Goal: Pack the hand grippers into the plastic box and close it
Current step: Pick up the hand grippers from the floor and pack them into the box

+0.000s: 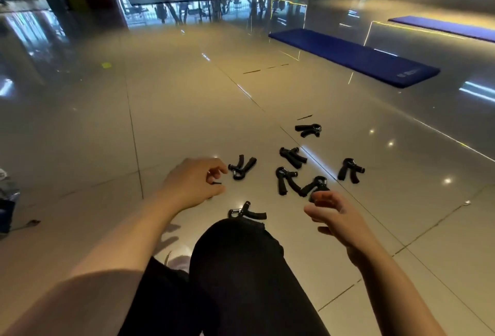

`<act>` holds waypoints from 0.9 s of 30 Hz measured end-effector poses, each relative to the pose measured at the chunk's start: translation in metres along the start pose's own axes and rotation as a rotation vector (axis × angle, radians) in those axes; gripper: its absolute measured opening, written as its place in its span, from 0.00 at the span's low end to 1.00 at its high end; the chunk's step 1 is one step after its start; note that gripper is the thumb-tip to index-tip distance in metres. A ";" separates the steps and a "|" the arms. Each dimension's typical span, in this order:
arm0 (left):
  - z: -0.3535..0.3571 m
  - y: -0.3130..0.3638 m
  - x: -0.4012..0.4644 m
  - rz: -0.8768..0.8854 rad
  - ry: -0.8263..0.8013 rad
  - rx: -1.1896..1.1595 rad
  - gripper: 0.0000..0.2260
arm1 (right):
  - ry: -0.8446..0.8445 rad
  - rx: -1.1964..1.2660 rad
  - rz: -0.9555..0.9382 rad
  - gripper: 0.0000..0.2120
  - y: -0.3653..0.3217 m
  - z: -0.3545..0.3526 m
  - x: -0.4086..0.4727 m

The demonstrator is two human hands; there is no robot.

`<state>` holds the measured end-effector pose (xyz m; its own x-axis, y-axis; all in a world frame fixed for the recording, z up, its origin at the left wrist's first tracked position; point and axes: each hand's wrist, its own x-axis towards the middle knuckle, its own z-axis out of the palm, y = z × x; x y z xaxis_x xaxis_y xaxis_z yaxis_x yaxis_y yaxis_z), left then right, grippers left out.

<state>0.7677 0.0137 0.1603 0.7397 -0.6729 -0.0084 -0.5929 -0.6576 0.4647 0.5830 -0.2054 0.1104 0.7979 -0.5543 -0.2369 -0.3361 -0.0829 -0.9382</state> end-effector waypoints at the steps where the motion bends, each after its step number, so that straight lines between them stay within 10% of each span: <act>1: 0.000 -0.003 0.016 0.022 -0.027 0.020 0.14 | -0.009 -0.008 0.022 0.18 0.002 0.001 0.012; 13: -0.048 -0.081 0.183 0.276 -0.128 0.550 0.19 | -0.043 -0.435 0.131 0.25 0.026 0.071 0.171; 27: 0.140 -0.265 0.265 0.236 -0.536 0.450 0.40 | -0.344 -1.188 0.249 0.42 0.171 0.159 0.258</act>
<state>1.0758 -0.0377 -0.0886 0.3876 -0.8112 -0.4379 -0.8755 -0.4726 0.1006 0.8106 -0.2310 -0.1515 0.6772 -0.4329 -0.5950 -0.5944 -0.7985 -0.0956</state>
